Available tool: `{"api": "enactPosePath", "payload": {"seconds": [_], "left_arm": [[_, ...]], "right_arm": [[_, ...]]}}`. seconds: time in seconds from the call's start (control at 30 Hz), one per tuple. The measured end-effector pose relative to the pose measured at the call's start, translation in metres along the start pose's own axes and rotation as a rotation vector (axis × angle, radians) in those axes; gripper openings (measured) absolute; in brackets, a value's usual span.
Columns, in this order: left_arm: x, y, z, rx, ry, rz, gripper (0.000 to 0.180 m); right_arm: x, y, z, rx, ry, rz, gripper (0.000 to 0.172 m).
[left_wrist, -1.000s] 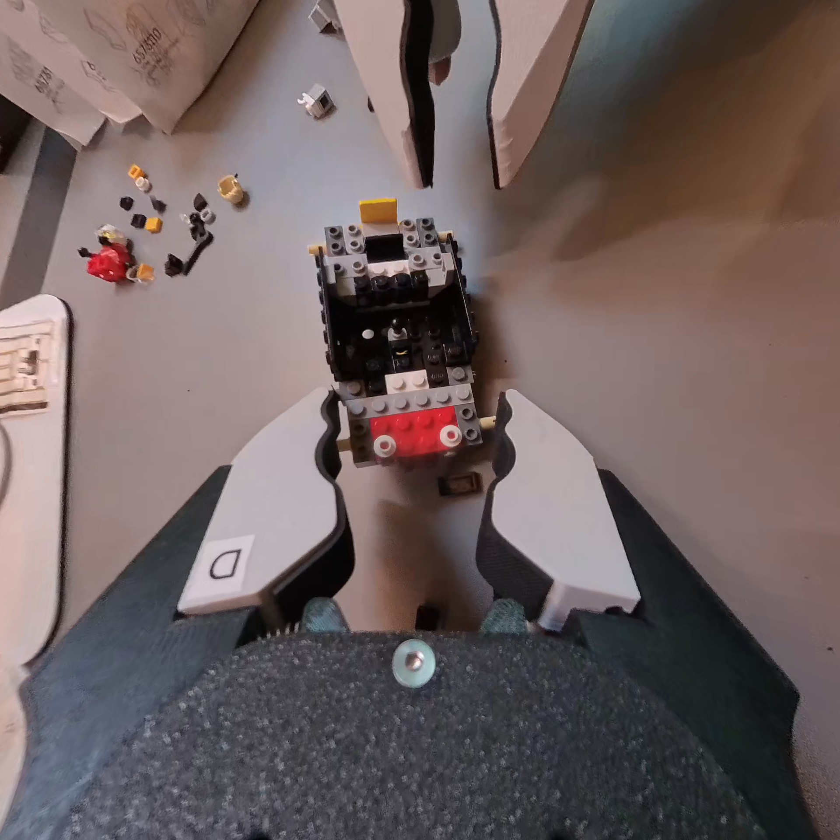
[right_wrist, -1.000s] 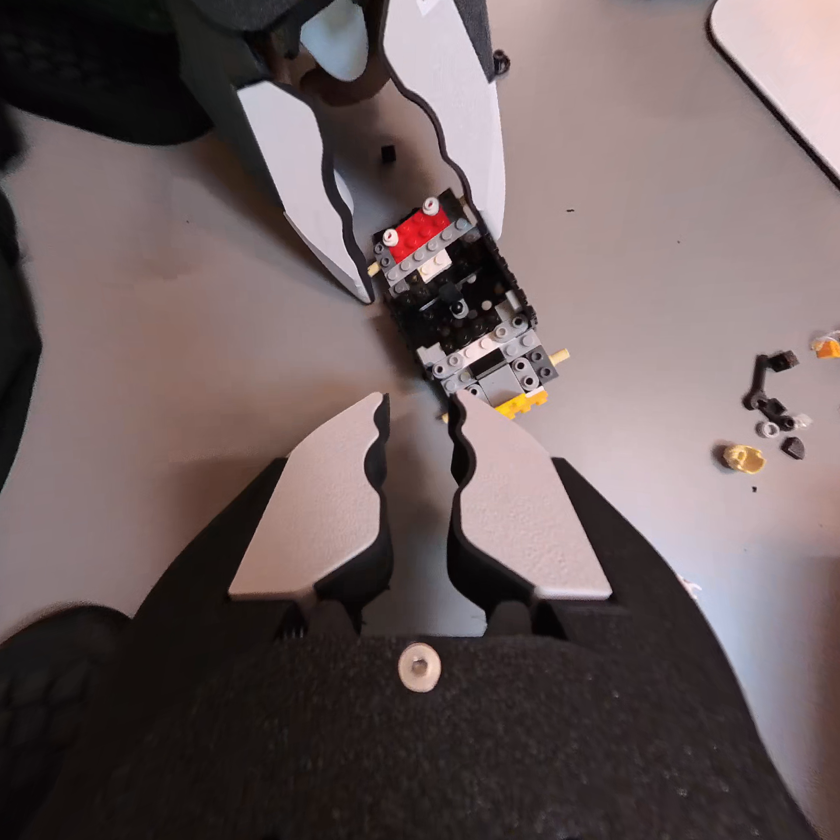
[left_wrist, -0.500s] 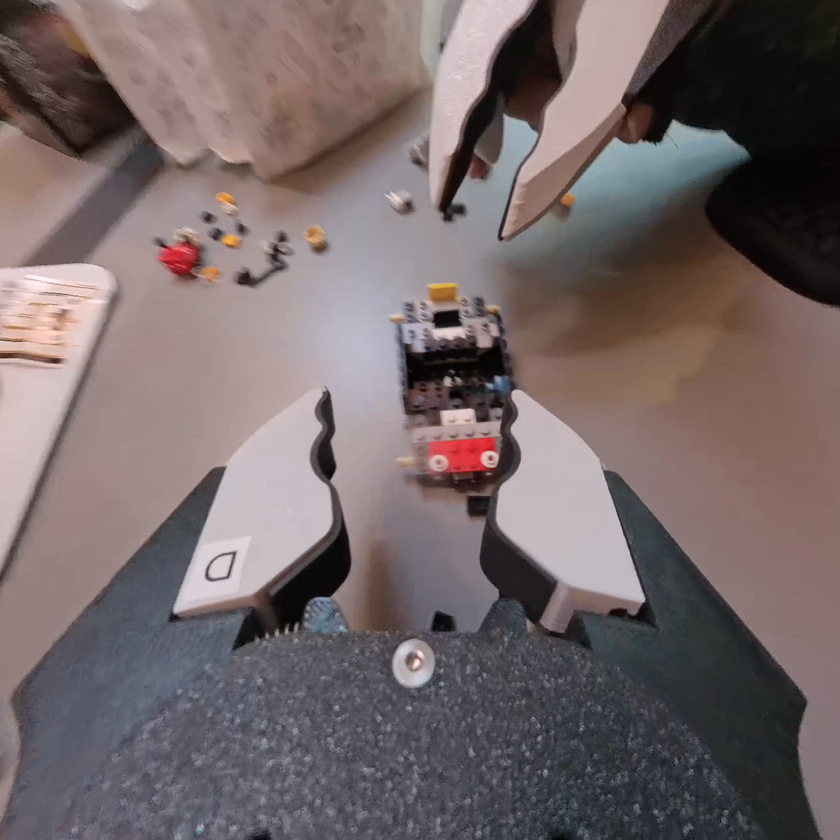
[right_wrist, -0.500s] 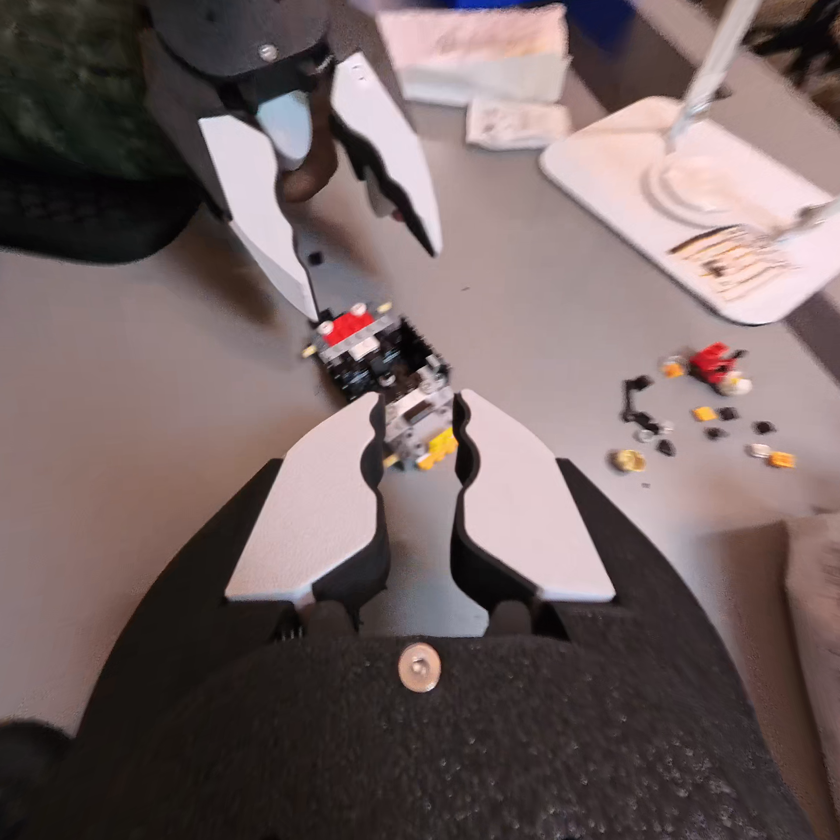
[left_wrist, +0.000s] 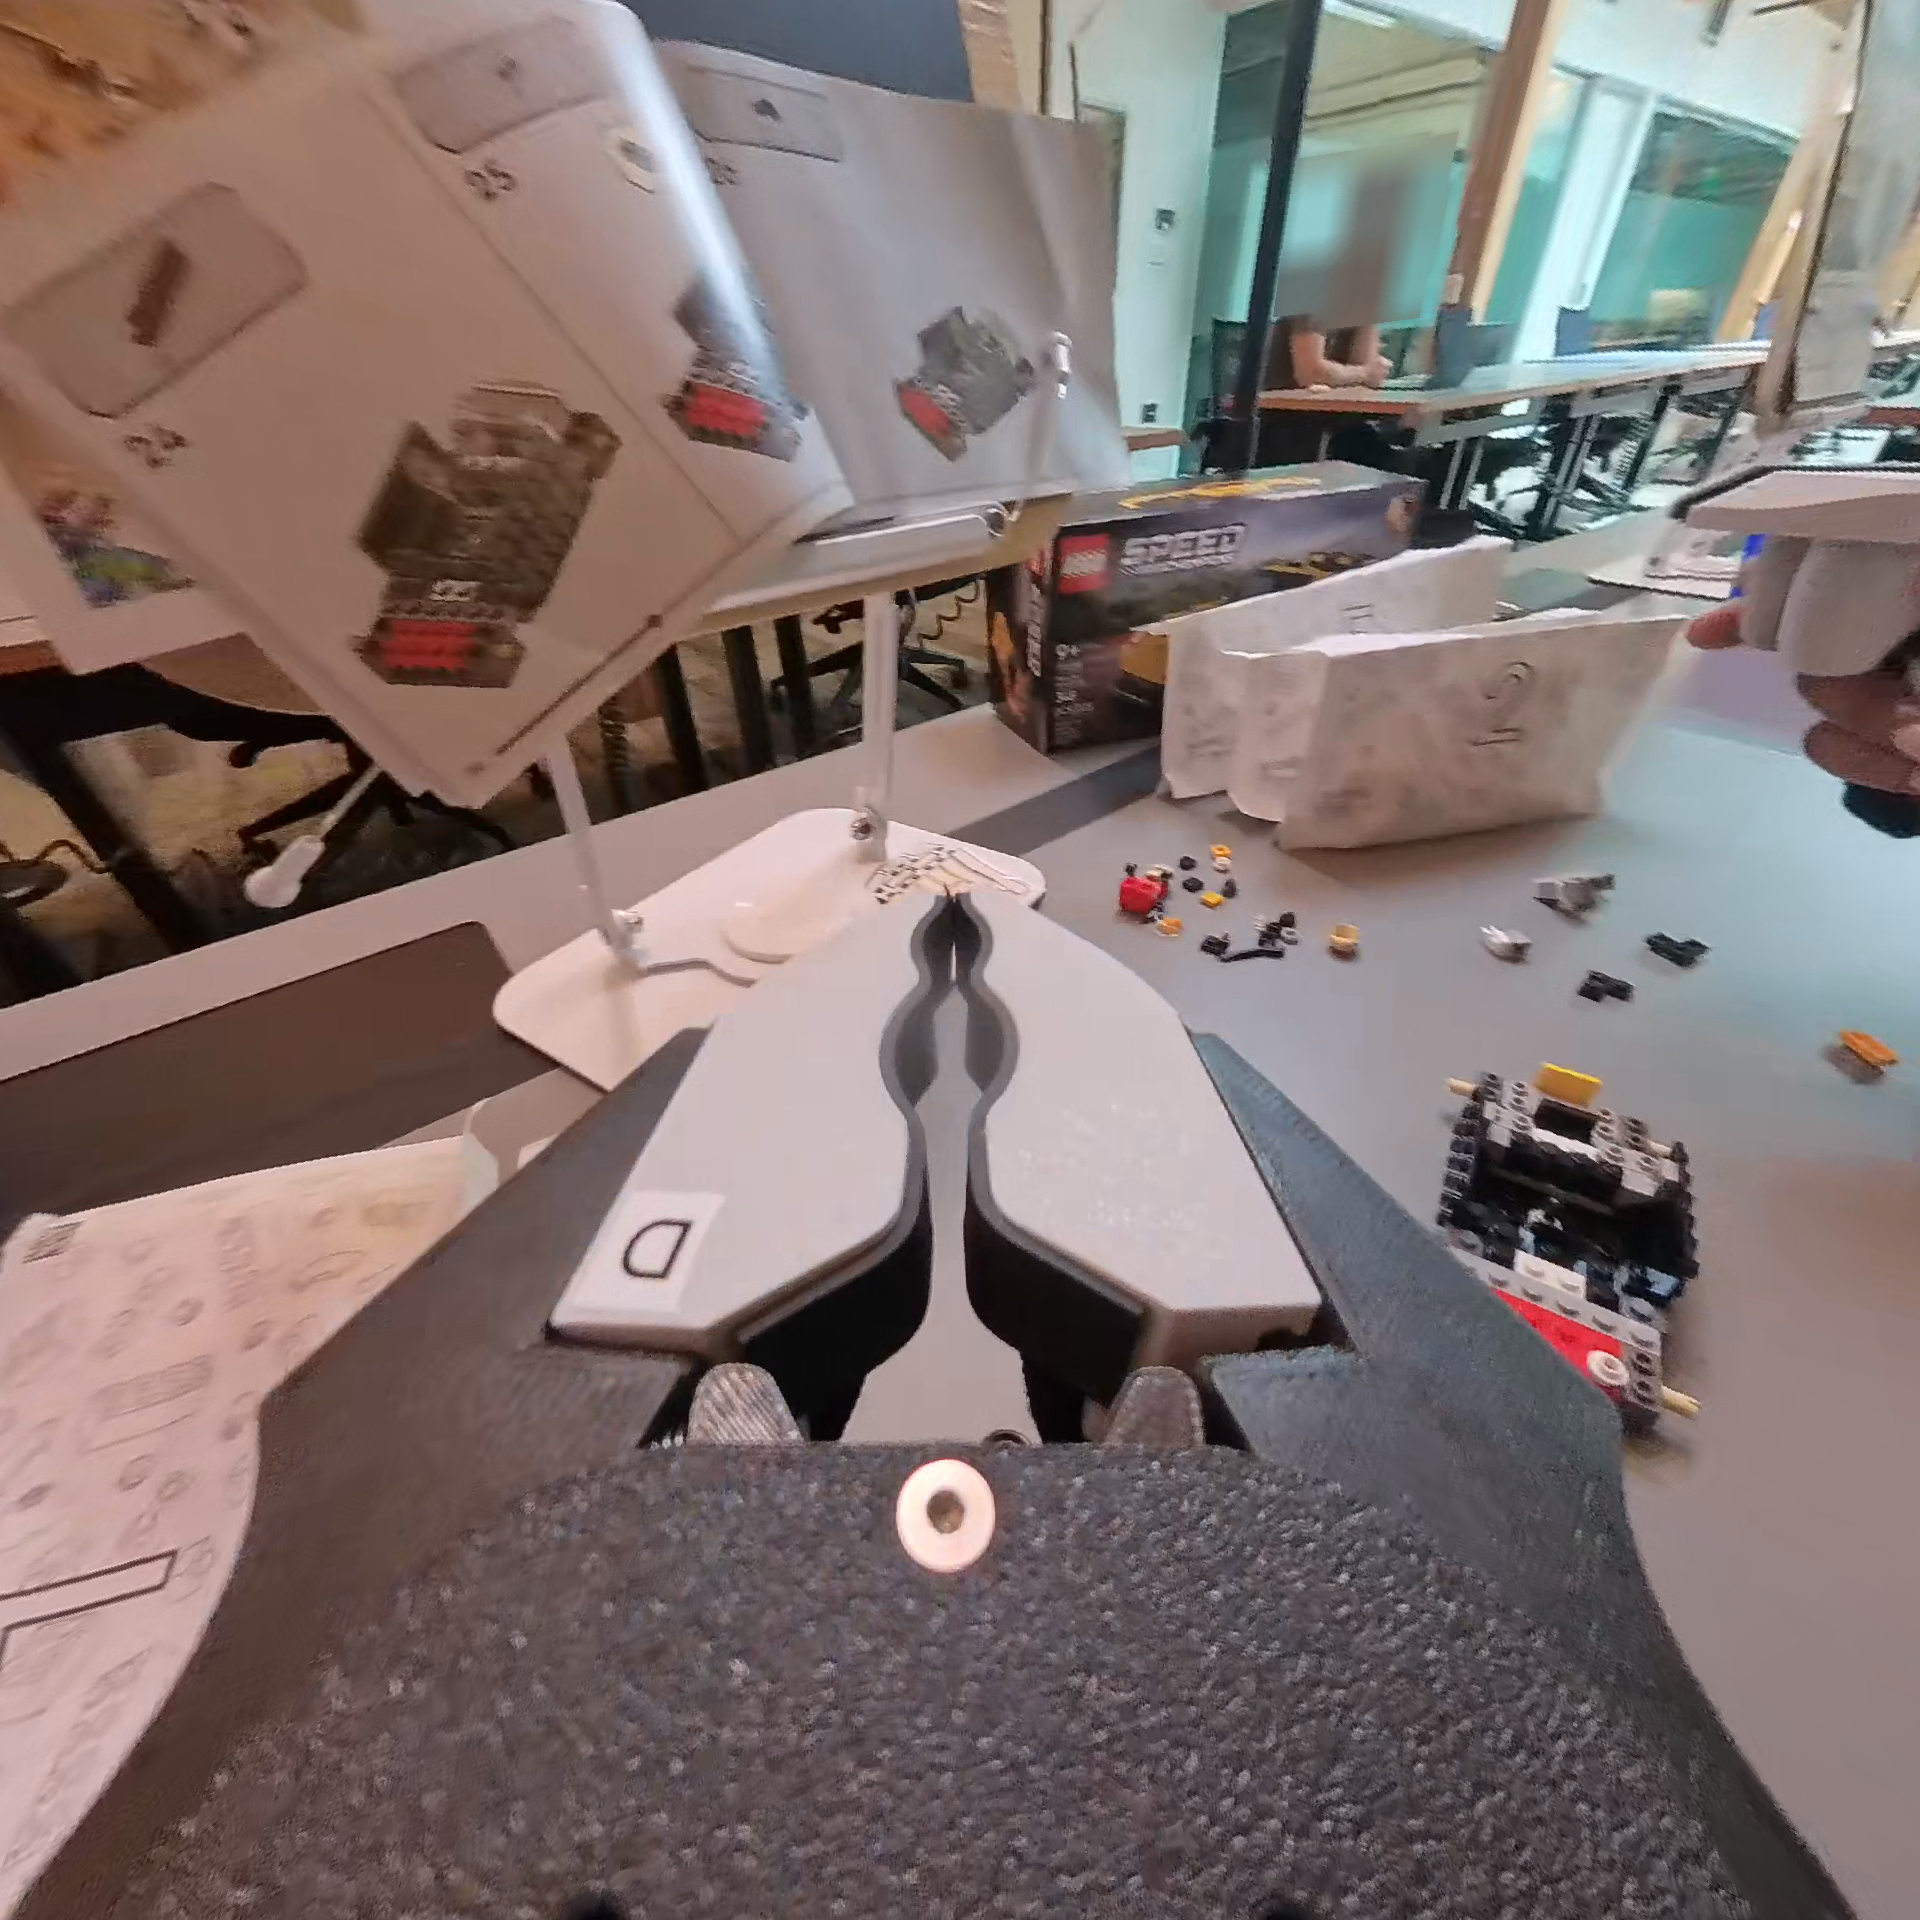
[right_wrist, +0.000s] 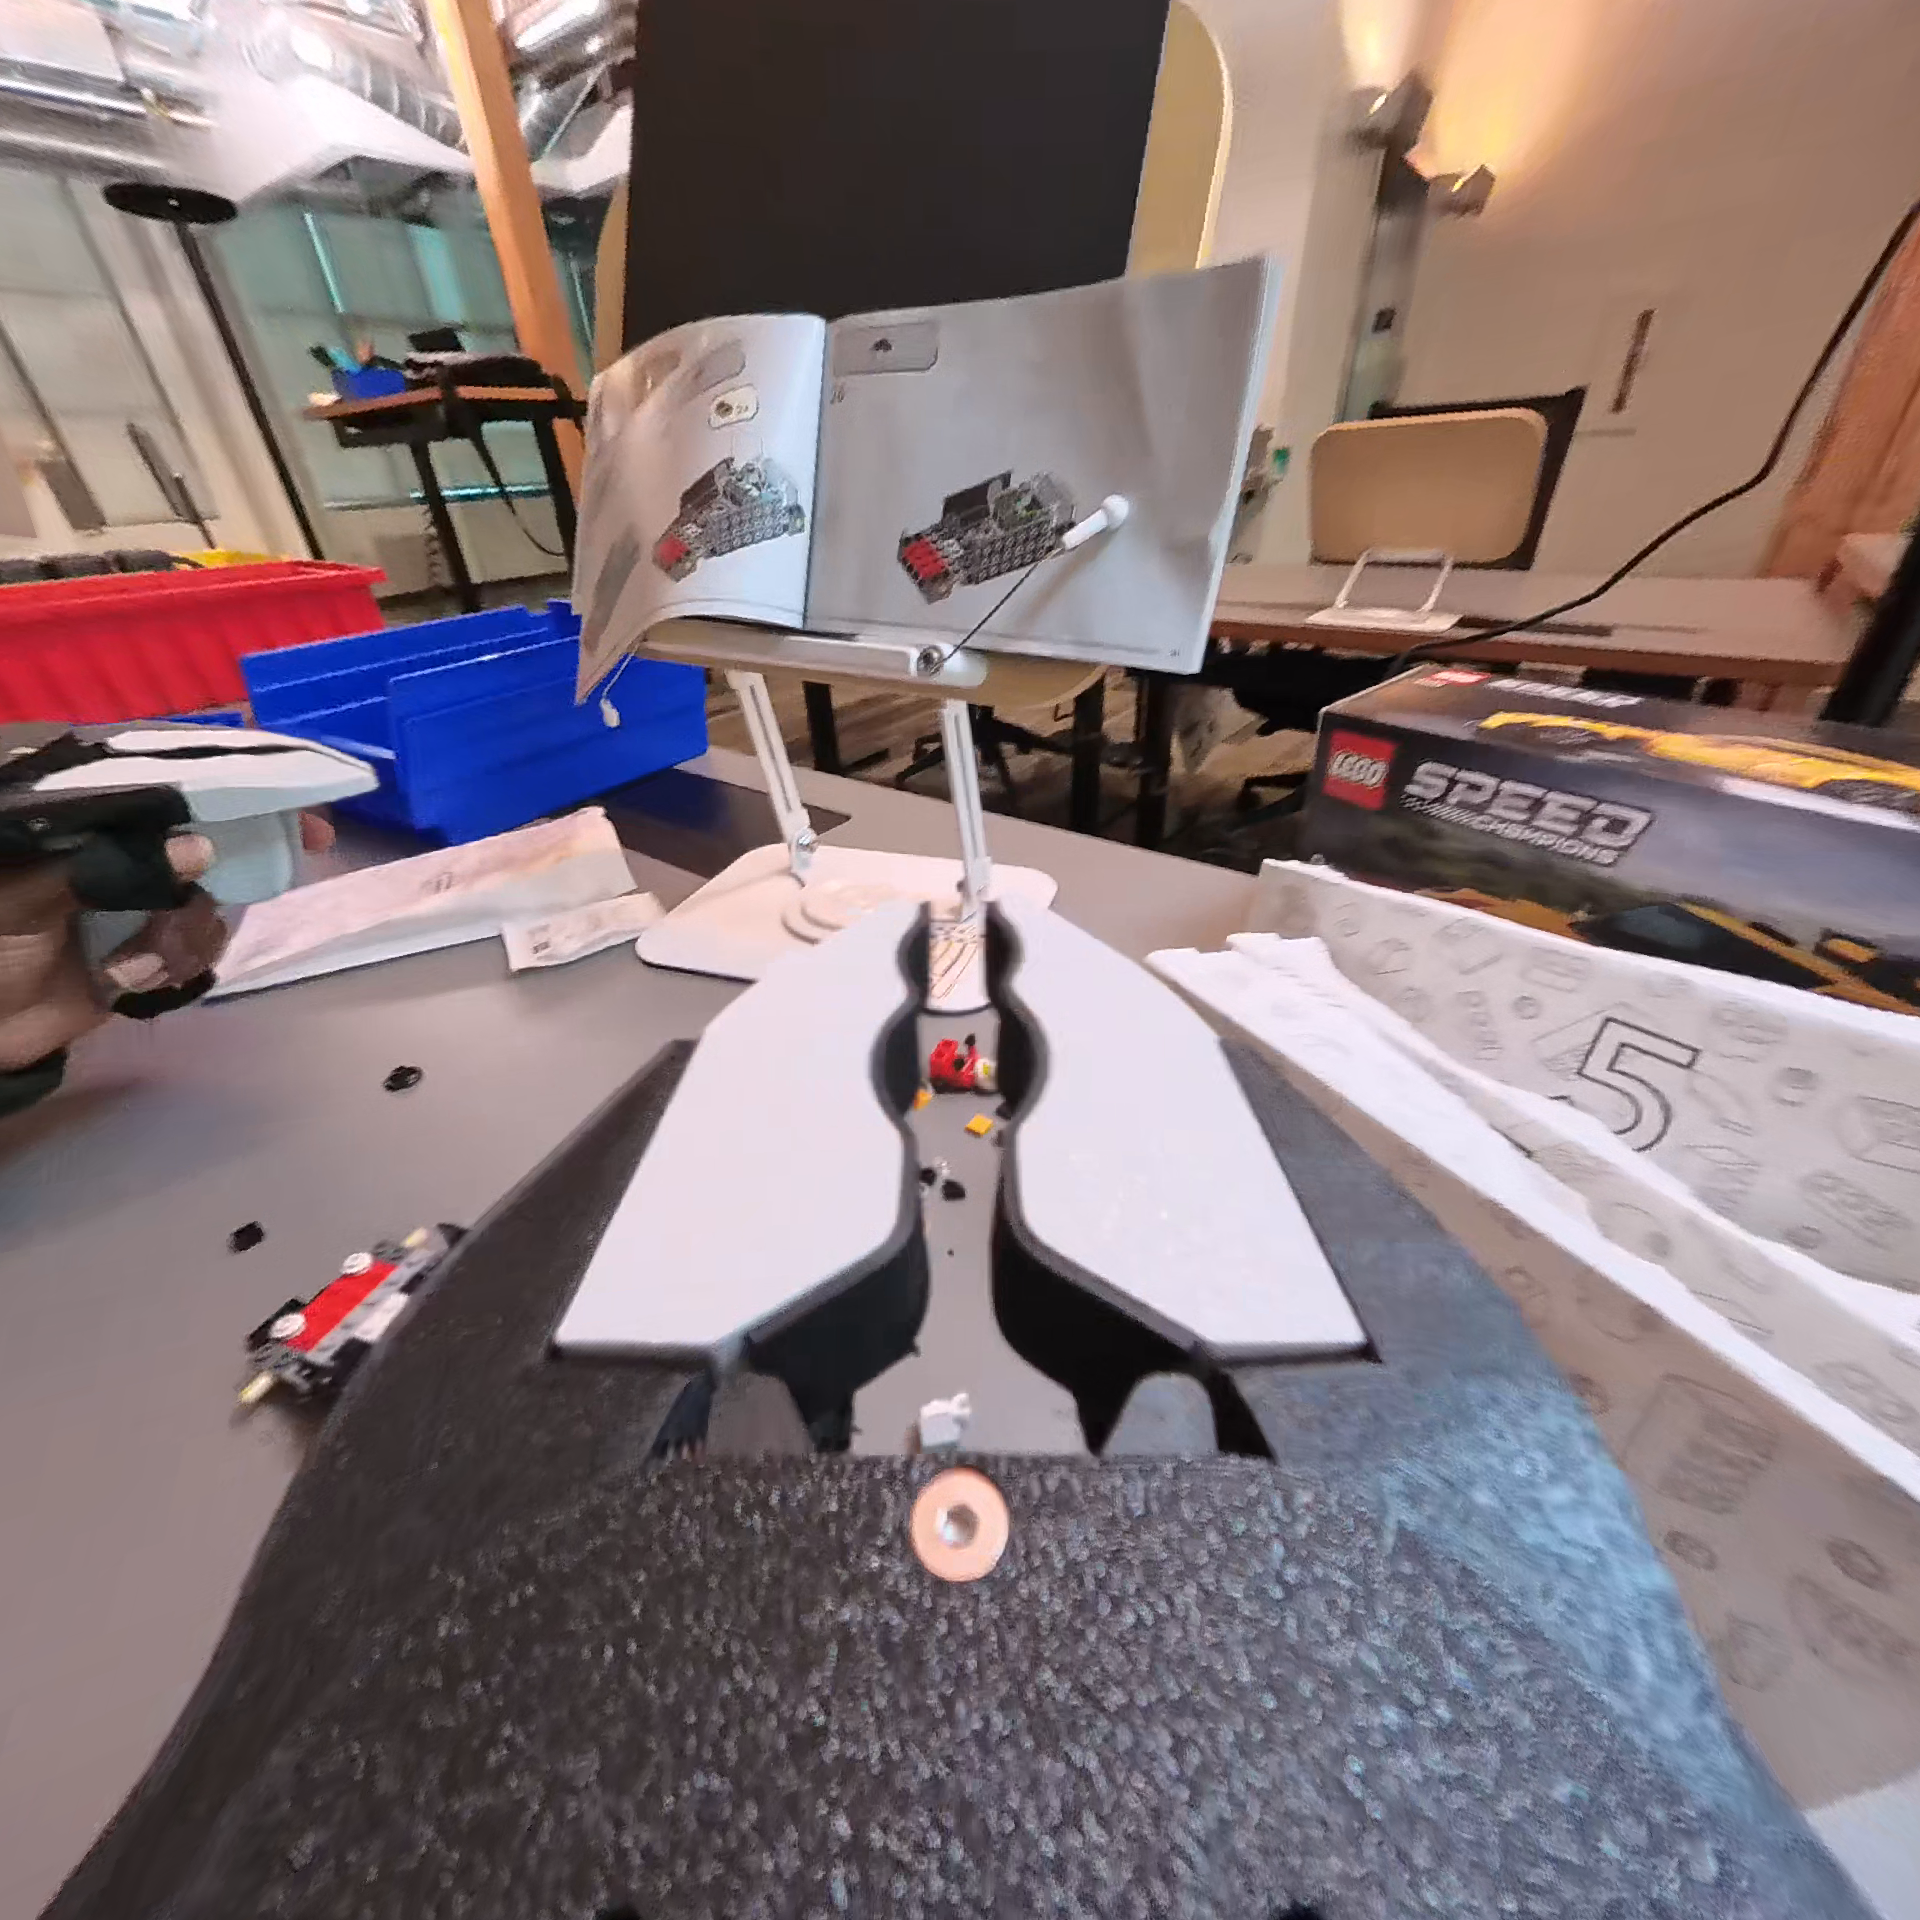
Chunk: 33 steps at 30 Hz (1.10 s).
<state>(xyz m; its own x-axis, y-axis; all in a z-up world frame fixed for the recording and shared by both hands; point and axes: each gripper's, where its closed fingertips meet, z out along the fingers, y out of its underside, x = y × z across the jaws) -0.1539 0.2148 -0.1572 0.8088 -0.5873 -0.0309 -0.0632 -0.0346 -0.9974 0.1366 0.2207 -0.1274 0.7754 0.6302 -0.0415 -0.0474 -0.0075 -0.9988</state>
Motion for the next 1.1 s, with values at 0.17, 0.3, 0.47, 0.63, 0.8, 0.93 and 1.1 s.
{"api": "enactPosePath", "payload": {"seconds": [0.17, 0.3, 0.47, 0.63, 0.8, 0.93, 1.1], "left_arm": [[-0.004, 0.004, 0.002, -0.012, -0.018, -0.006, 0.0], [-0.002, 0.003, 0.002, -0.013, -0.012, -0.004, 0.0], [-0.001, 0.001, 0.0, -0.004, -0.011, 0.009, 0.001], [0.0, 0.002, 0.0, -0.002, -0.008, 0.01, 0.001], [0.001, 0.004, 0.001, -0.008, -0.005, 0.017, 0.002], [0.001, 0.004, 0.001, -0.01, -0.008, 0.021, 0.001], [0.006, 0.01, 0.005, -0.031, 0.019, 0.014, 0.002]], "right_arm": [[-0.014, -0.002, 0.016, -0.006, 0.011, -0.101, 0.0], [-0.019, -0.019, 0.029, 0.002, 0.039, -0.221, 0.0], [-0.001, -0.059, 0.023, 0.064, 0.081, -0.19, 0.0], [0.014, -0.086, 0.012, 0.115, 0.141, -0.2, 0.005], [0.015, -0.085, 0.008, 0.077, 0.128, -0.227, 0.009], [-0.006, 0.005, -0.009, -0.478, -0.126, -0.309, 0.023], [-0.009, 0.13, -0.07, -0.972, -0.273, -0.23, 0.031]]}}
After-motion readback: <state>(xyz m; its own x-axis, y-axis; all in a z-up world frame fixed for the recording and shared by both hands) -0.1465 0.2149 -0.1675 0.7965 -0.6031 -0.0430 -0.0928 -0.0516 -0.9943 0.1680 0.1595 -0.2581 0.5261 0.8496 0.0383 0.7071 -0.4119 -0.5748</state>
